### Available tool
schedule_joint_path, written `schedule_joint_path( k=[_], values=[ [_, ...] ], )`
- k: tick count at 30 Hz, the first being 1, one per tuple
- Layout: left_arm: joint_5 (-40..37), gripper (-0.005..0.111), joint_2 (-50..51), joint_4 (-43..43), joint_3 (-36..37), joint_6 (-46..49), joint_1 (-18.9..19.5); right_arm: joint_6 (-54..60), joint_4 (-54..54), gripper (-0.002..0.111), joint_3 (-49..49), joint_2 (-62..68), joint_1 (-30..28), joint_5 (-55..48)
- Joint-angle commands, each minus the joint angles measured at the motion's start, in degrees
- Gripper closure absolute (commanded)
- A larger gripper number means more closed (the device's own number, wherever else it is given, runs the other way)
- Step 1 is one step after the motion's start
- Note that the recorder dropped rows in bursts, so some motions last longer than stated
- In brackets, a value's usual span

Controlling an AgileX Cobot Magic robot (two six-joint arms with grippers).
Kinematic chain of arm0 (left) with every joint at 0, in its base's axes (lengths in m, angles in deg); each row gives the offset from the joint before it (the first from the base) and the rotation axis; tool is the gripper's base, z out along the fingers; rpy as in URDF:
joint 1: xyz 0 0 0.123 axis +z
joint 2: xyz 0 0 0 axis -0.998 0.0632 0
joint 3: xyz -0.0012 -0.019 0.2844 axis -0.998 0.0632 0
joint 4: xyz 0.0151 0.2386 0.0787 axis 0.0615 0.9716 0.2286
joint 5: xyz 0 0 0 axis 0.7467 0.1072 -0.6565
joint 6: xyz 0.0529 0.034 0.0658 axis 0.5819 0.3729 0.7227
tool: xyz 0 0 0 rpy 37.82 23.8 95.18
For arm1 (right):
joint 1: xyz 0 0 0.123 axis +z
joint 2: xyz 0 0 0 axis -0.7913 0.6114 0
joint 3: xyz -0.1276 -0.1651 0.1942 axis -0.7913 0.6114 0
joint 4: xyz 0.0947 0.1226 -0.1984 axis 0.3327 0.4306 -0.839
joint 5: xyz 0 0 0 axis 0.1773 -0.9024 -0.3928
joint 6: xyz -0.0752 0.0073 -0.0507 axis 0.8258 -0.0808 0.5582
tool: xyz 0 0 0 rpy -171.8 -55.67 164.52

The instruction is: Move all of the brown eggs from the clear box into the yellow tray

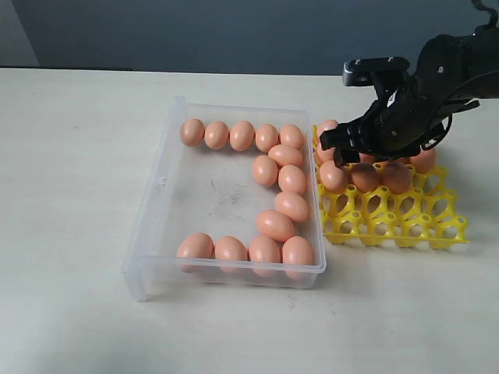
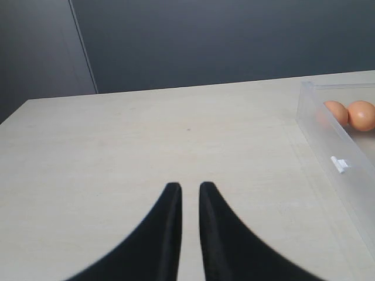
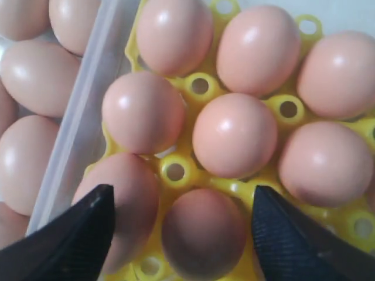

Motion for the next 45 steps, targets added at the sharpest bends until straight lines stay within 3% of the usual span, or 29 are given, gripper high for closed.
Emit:
schedule_joint_path(
  k=[1, 14, 23, 37, 40, 45],
  values=[
    [0.71, 0.094, 0.05, -0.13, 0.29, -0.05, -0.03, 0.87, -0.4, 0.044, -0.08, 0.54, 2.75, 2.63],
    [0.71, 0.094, 0.05, -0.13, 0.29, -0.05, -0.03, 0.87, 12.52, 0.05, -0.08, 0.55, 5.3, 3.28],
    [0.71, 0.094, 0.05, -0.13, 0.29, -0.05, -0.03, 0.87, 12.71, 0.05, 0.05, 0.55, 5.3, -4.53],
    [0.71, 0.094, 0.05, -0.13, 0.29, -0.05, -0.03, 4.06, 16.66, 0.051, 0.05, -2.92, 5.3, -2.29],
    [0.71, 0.094, 0.05, -0.13, 0.29, -0.05, -0.03, 5.64, 12.92, 0.066, 0.05, -4.6, 5.3, -1.32],
    [0.71, 0.094, 0.05, -0.13, 0.29, -0.05, -0.03, 4.29, 2.84, 0.107, 0.05, -5.59, 5.3, -1.99]
  ],
)
